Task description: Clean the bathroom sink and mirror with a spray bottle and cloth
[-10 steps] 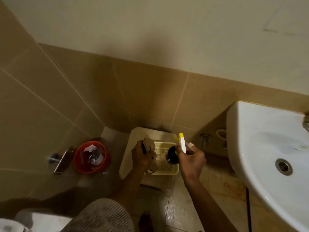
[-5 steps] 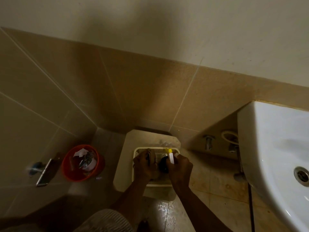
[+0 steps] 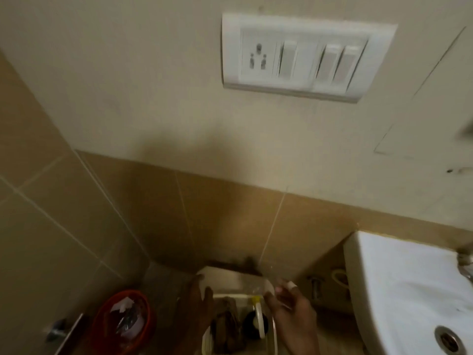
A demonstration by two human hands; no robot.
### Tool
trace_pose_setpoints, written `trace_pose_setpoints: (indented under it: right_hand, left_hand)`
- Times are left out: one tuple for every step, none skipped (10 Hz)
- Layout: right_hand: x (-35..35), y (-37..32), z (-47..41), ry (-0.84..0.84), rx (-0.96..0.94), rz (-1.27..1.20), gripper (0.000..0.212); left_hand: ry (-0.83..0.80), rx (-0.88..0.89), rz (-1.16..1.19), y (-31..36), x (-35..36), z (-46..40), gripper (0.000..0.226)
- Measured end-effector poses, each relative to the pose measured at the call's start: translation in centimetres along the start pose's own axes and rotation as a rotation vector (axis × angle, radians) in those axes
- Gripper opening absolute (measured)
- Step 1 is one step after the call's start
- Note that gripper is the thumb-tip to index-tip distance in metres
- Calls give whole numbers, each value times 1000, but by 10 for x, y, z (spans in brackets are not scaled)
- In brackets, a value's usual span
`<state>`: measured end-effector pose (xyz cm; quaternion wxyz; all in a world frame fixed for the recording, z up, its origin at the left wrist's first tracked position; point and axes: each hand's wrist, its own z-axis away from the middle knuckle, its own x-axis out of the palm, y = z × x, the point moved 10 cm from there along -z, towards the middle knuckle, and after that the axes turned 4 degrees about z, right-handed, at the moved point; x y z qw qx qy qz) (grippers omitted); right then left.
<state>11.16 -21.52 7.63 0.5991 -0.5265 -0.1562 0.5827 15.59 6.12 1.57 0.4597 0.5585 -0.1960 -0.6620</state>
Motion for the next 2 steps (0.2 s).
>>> trace_pose_setpoints:
  right_hand:
    - [-56, -127, 35, -41, -208, -145, 12]
    - [-90, -222, 76, -99, -420, -148, 12]
  left_hand:
    - [327, 213, -128, 106, -101, 2, 42]
    - [510, 424, -87, 182, -167, 19, 48]
